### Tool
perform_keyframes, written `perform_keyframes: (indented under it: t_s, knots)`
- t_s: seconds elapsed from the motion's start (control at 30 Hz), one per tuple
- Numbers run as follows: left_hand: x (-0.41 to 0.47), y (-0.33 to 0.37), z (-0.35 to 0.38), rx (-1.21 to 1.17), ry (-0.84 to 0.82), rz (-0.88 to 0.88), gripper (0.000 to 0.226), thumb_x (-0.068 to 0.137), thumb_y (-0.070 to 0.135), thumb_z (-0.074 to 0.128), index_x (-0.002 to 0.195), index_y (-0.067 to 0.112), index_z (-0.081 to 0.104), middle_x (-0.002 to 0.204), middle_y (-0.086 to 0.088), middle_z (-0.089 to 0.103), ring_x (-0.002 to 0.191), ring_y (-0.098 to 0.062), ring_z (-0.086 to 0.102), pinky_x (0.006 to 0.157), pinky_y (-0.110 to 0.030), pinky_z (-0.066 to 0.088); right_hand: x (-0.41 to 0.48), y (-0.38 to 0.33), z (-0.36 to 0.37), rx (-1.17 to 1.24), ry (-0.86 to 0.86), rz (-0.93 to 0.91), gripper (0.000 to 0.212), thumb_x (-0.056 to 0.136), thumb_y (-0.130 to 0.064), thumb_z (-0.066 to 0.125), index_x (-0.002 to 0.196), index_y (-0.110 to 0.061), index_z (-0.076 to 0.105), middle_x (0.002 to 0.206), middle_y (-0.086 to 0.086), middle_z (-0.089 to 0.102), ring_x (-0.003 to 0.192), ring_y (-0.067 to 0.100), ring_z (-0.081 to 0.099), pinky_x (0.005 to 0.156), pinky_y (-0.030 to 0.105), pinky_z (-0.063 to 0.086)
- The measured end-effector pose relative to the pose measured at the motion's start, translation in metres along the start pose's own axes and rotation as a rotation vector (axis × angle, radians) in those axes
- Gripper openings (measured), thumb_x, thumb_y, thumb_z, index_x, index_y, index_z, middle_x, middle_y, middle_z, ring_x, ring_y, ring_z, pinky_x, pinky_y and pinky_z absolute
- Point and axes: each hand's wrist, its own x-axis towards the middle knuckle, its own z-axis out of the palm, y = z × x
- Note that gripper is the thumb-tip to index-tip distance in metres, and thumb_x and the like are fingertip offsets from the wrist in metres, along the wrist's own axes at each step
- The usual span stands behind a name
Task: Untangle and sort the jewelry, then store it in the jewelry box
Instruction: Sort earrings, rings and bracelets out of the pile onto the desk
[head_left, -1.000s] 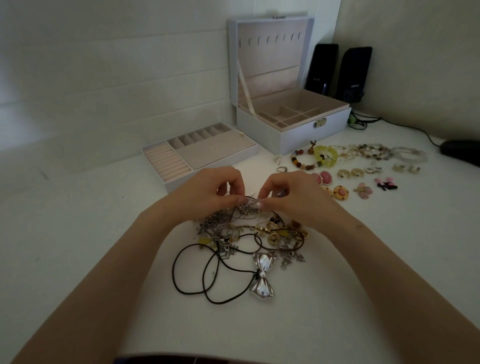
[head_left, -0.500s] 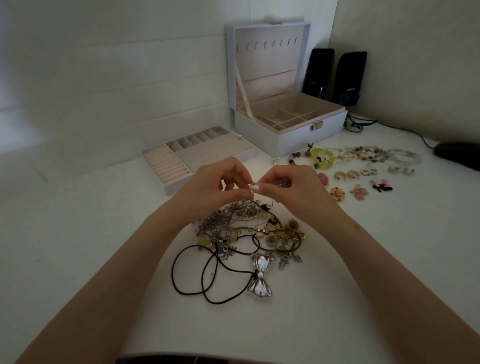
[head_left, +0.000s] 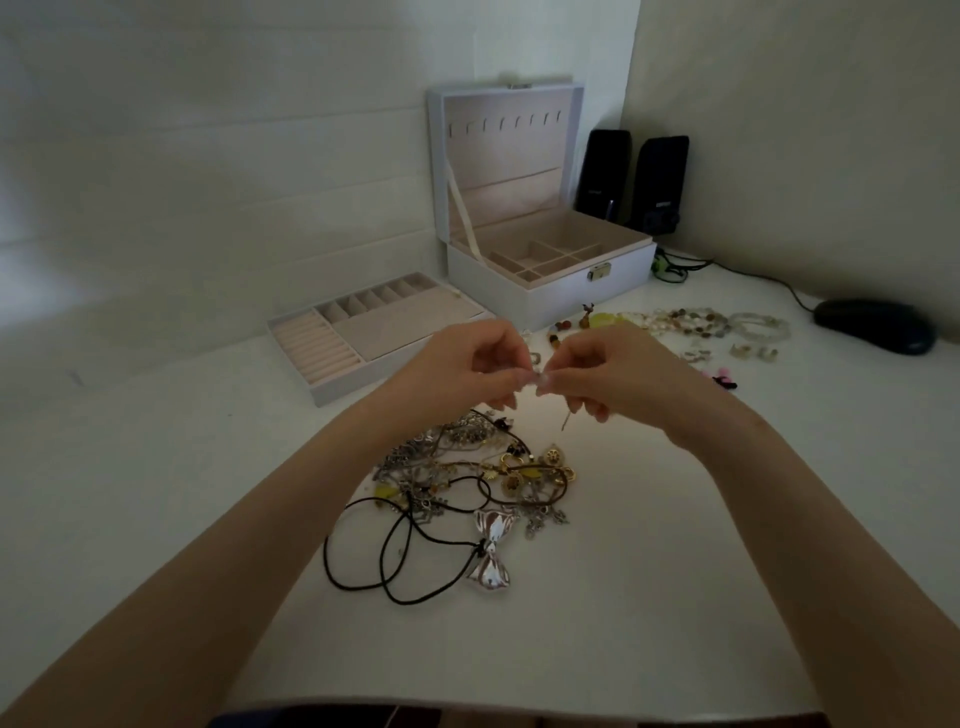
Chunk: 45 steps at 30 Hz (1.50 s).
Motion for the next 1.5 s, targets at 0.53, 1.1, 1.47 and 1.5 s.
perform_keyframes:
  t_s: [0.53,1.1,1.47,1.5]
  knots:
    - [0.069,0.076,0.117,0.046,-0.3,0.024,0.008,0.086,-0.005,0.06,0.091,-0.004,0.067,0.081,-0.007,0.066,0.065,-0.01,0.063,0.067,-0.018,0.056,-0.084,0.082,-0.083,0.389,0.349,0.212,0.018,0.077,0.005,0.071,0.093,0.002,0.063,0.075,0.018,0.072,0.058,0.021,0.069,0.053,0.022,0.056]
    - [0.147,0.069,0.179,0.42,-0.29,0.051,0.014,0.081,0.008,0.07,0.095,0.008,0.069,0.103,-0.005,0.067,0.095,-0.014,0.058,0.059,-0.013,0.037,-0.039,0.152,-0.109,0.178,0.602,0.344,0.009,0.077,-0.008,0.076,0.085,-0.008,0.071,0.076,0.008,0.069,0.062,0.011,0.063,0.057,0.015,0.05]
    - [0.171,0.05,0.199,0.458,-0.101,0.047,0.02,0.083,0.009,0.062,0.103,0.01,0.056,0.109,-0.01,0.061,0.1,-0.025,0.057,0.086,-0.037,0.047,-0.008,0.165,-0.114,0.091,0.622,0.363,0.022,0.077,0.001,0.071,0.096,-0.01,0.074,0.1,0.012,0.07,0.089,0.022,0.067,0.086,0.032,0.055]
    - [0.171,0.048,0.199,0.458,-0.094,0.045,0.021,0.084,0.008,0.061,0.104,0.01,0.055,0.109,-0.01,0.061,0.101,-0.025,0.057,0.087,-0.037,0.047,-0.007,0.166,-0.114,0.094,0.623,0.37,0.023,0.076,0.0,0.072,0.096,-0.011,0.074,0.101,0.013,0.07,0.089,0.022,0.067,0.087,0.033,0.055]
